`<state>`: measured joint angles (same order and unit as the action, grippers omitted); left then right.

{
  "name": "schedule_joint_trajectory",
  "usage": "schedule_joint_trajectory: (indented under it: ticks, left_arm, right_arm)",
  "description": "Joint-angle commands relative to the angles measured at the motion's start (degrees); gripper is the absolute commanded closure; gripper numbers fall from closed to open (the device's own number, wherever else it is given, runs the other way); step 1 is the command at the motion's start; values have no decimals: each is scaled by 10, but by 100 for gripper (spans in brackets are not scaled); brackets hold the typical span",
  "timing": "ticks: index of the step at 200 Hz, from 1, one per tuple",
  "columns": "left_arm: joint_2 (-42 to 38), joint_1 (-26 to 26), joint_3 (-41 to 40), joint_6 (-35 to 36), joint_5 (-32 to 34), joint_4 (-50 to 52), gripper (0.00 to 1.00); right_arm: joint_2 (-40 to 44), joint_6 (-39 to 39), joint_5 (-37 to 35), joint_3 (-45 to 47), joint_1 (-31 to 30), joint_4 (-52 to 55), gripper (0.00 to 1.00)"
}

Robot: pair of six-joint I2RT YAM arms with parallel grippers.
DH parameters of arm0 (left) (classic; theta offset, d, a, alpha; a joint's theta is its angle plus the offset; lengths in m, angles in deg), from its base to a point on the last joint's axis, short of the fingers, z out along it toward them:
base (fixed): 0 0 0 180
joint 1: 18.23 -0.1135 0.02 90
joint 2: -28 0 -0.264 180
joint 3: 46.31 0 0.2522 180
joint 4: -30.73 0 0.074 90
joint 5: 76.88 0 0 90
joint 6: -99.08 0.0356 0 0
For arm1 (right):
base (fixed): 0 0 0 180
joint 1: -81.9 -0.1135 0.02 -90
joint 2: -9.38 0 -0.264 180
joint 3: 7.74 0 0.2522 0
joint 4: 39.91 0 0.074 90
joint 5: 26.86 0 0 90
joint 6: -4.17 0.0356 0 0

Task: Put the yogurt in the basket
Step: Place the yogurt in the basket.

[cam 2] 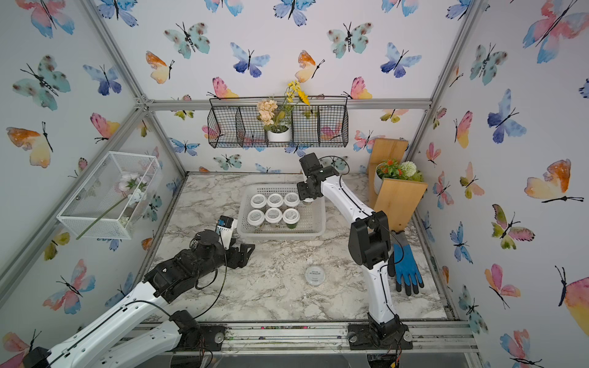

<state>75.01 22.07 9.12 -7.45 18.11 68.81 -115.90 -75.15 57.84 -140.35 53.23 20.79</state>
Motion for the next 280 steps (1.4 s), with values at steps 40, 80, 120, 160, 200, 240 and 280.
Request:
schedule_joint_trajectory:
  ticks: [40,80,120,160,200,240,280]
  left_arm:
    - [2,7,1,4,28,11,17]
    - [4,8,1,4,29,12,17]
    - [5,10,1,5,30,12,17]
    - [6,12,1,5,33,13,17]
    - [8,14,1,5,33,13,17]
    - [9,14,2,5,33,13,17]
    - [10,14,2,5,31,13,17]
  right_arm:
    - [-25,9,20,39,12,-43,35]
    - [-38,11,27,35,12,-53,35]
    - [-51,13,33,24,12,-57,34]
    - [-67,13,29,8,12,-53,32]
    - [-68,14,28,9,12,-61,29]
    - [-48,17,33,20,12,-70,22]
    - [-4,18,33,54,12,-78,19]
